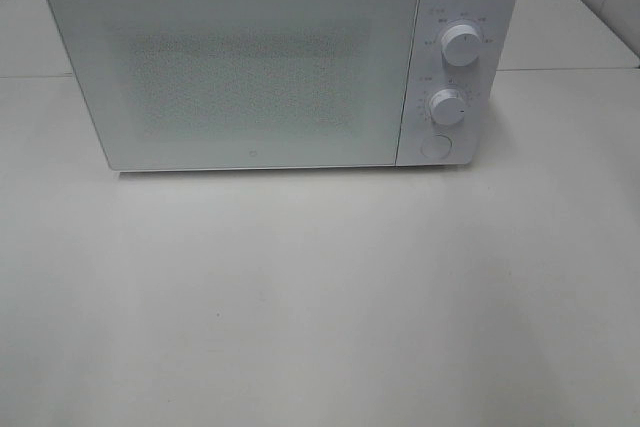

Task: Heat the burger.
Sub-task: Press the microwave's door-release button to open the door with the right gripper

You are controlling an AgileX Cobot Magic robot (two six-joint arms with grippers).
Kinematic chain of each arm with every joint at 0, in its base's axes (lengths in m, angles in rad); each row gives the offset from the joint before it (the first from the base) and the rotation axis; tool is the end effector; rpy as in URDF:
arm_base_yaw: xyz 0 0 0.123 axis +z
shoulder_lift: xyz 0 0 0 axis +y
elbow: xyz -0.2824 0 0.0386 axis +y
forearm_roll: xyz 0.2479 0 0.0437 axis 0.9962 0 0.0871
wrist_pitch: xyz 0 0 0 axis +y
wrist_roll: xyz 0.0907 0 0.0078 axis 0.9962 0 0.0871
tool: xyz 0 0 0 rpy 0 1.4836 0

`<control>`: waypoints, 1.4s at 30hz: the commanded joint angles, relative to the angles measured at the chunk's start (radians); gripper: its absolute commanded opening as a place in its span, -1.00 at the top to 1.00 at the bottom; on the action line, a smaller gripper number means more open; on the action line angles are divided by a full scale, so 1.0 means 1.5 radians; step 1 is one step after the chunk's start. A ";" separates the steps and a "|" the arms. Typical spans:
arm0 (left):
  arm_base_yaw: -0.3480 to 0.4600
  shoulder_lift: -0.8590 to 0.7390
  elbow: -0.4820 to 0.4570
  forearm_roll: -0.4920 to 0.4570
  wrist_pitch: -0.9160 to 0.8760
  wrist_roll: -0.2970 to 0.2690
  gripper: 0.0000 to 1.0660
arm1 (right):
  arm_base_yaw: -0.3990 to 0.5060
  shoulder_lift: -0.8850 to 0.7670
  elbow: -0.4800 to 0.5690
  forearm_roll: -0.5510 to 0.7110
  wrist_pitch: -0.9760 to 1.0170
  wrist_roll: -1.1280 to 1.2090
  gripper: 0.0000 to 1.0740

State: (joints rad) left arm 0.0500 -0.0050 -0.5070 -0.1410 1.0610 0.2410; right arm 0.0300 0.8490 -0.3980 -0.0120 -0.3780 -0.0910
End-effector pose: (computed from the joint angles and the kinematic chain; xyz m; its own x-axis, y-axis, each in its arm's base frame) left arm -0.0063 -0.0115 0.2797 -0.4244 0.1487 -0.8932 0.1349 0.9858 0.1000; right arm 0.1755 0.0057 0.2929 0.0176 -0.1015 -0.9947 -0.0328 0.9942 -0.1020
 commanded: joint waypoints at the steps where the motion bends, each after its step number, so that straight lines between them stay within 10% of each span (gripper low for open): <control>1: -0.005 -0.011 -0.001 -0.005 -0.007 -0.002 -0.93 | -0.001 0.063 0.029 -0.004 -0.099 -0.005 1.00; 20: -0.005 -0.011 -0.001 -0.005 -0.007 -0.002 -0.93 | 0.010 0.261 0.067 -0.053 -0.267 0.080 1.00; 35: -0.005 -0.011 -0.001 -0.005 -0.007 -0.002 -0.93 | 0.183 0.427 0.121 0.042 -0.433 0.029 1.00; 42: -0.005 -0.011 -0.001 -0.005 -0.007 -0.002 -0.93 | 0.226 0.478 0.121 0.079 -0.471 0.261 1.00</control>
State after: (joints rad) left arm 0.0500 -0.0050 -0.5070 -0.1410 1.0610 0.2410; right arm 0.3640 1.5690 -0.2160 0.1010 -1.0610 0.2480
